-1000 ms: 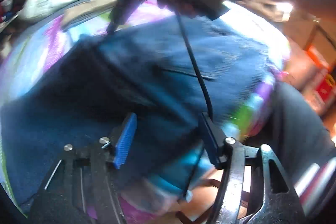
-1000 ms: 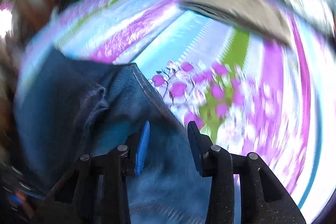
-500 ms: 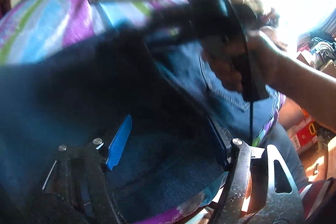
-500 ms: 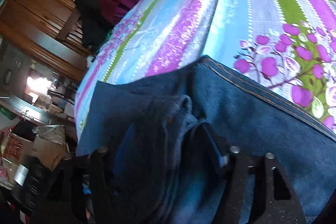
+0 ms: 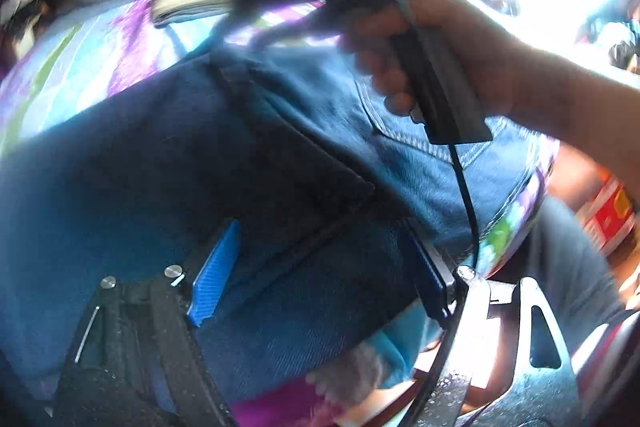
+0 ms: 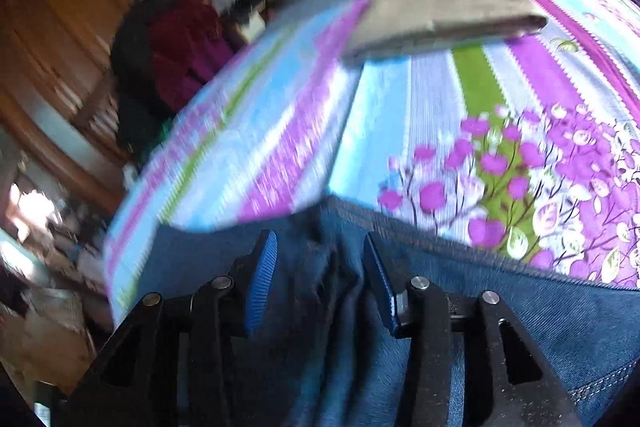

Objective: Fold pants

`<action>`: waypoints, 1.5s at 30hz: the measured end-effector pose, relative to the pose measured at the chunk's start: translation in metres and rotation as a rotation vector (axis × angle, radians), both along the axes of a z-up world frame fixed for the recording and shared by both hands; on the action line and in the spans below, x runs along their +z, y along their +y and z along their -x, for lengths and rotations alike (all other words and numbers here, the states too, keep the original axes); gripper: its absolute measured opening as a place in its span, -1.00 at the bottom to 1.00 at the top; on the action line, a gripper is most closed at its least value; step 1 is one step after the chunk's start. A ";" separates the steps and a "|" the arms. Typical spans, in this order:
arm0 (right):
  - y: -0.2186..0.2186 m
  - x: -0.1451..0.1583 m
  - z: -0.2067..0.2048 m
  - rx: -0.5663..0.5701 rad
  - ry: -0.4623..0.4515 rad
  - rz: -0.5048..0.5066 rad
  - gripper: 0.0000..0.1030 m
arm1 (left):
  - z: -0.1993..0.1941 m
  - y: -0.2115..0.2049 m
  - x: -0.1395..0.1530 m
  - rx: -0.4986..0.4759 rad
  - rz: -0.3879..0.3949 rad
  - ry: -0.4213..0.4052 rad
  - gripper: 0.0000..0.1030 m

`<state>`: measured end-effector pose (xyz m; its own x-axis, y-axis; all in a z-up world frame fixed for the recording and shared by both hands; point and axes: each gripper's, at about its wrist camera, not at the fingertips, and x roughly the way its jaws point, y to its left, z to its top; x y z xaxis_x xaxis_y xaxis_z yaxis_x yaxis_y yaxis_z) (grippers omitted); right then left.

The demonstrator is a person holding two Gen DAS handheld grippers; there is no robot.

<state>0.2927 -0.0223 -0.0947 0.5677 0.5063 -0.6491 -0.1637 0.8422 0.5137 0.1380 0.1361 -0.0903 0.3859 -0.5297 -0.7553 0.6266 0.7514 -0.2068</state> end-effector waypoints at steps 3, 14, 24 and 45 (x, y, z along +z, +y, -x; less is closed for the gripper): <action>-0.005 0.004 -0.006 0.061 0.009 -0.234 -0.14 | -0.003 0.029 0.008 0.080 0.058 0.026 0.56; -0.032 -0.067 -0.065 -0.090 0.213 -0.413 -1.00 | -0.011 0.138 0.020 0.409 0.207 0.072 0.54; 0.038 0.041 0.118 0.387 -0.062 -0.045 -0.72 | -0.047 0.206 0.004 0.501 0.263 0.101 0.55; 0.002 0.007 0.210 0.155 0.057 0.124 0.24 | -0.027 0.251 -0.018 0.628 0.284 0.157 0.48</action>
<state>0.0830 -0.0208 -0.0877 0.4500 0.4987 -0.7408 -0.2702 0.8667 0.4193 0.1652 0.3871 -0.1078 0.5809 -0.4273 -0.6928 0.0388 0.8647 -0.5007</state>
